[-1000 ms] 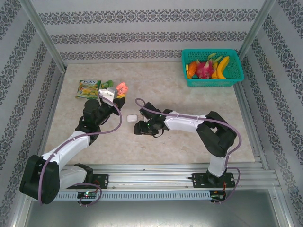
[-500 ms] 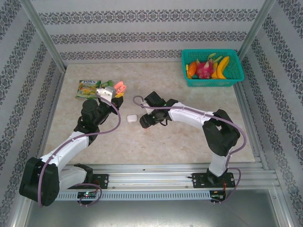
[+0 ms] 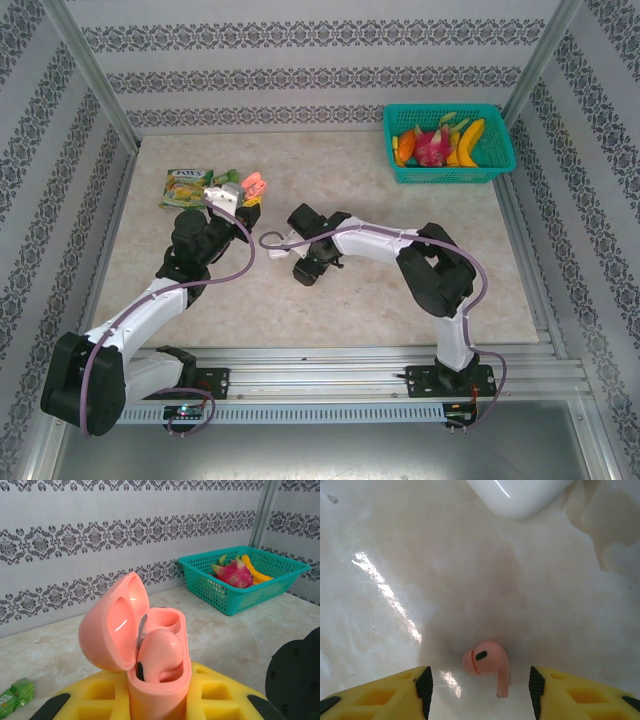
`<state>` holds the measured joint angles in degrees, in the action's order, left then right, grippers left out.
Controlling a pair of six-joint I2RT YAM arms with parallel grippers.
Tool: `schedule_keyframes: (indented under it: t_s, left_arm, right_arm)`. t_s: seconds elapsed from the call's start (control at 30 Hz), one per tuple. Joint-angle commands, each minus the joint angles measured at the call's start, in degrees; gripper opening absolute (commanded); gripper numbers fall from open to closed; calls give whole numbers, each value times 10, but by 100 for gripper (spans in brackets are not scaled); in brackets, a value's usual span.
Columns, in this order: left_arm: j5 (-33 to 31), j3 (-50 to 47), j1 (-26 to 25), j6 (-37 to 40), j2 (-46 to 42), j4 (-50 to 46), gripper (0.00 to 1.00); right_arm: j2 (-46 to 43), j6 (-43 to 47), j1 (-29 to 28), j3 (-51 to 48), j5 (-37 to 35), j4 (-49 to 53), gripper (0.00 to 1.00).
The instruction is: Insert the wireless bluetooth earbuds into the charging case
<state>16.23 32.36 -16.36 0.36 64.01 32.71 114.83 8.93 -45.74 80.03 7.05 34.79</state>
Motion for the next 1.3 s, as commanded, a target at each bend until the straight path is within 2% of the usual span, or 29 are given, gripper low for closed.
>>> schedule_keyframes:
  t_s: [0.0,0.33,0.6,0.73,0.87,1.1,1.27]
  left_arm:
    - [6,14,9,-6,-6,3,0]
    - [5,12,8,-5,-7,2,0]
    - [6,13,8,-9,-3,5,0]
    - [7,12,9,-12,0,9,0]
    - [8,13,8,-14,2,11,0]
    - [10,14,8,-17,6,14,0]
    - [12,15,8,-19,7,14,0]
  right_arm:
    - [19,27,3,21,-8,19,54]
    - [44,38,14,43,-16,26,49]
    - [40,14,9,25,-3,25,35]
    - [33,-17,1,1,2,14,33]
    - [31,-87,-11,-15,-11,11,30]
    - [30,-320,-26,-21,-38,28,31]
    - [31,-397,-42,-26,-64,21,32]
